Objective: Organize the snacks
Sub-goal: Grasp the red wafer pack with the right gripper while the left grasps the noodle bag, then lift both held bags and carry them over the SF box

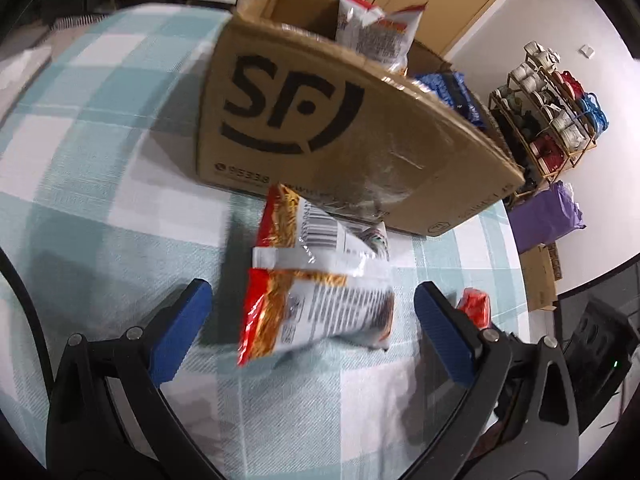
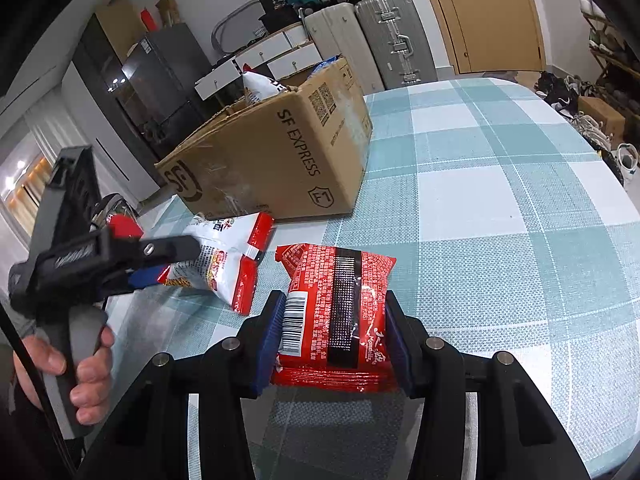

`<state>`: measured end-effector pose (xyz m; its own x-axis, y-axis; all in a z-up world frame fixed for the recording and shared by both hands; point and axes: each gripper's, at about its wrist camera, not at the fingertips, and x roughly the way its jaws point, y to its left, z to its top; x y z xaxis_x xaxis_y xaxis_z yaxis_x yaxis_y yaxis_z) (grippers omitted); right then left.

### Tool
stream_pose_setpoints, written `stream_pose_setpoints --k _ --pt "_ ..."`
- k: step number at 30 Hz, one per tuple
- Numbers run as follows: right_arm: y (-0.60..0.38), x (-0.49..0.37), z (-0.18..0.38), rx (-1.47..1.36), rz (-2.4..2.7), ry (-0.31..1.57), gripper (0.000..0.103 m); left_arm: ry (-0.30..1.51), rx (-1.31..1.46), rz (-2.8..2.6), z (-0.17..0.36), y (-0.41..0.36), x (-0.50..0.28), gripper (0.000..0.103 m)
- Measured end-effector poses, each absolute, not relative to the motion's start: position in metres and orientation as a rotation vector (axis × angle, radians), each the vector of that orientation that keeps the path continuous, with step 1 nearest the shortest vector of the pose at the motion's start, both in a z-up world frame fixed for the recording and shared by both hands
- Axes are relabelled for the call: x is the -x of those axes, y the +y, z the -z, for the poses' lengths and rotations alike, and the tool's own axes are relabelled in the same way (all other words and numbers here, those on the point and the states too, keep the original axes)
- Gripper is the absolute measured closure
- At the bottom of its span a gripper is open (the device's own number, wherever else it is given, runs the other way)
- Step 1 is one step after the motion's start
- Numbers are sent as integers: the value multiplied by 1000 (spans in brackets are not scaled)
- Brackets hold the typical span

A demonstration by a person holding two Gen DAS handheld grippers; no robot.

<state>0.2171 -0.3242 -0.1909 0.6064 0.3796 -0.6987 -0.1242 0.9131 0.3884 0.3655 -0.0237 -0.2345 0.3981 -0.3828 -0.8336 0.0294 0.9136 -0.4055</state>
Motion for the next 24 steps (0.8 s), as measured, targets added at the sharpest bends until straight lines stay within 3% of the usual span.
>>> stream_pose_setpoints --k 6,7,10,13,24 --pt "-330 -219 194 -354 -295 879 55 1116 353 253 238 -27 -376 9" --pt "-331 -218 194 -357 -293 879 55 1111 359 264 238 -28 -377 16" --pt "-331 -218 195 -361 -296 882 55 1108 329 274 238 -34 -378 24" --pt "-331 -218 195 -364 -296 883 55 1095 305 288 239 -42 -373 44" --pt "-331 -220 196 -368 -291 889 55 1053 210 272 222 -61 -365 53"
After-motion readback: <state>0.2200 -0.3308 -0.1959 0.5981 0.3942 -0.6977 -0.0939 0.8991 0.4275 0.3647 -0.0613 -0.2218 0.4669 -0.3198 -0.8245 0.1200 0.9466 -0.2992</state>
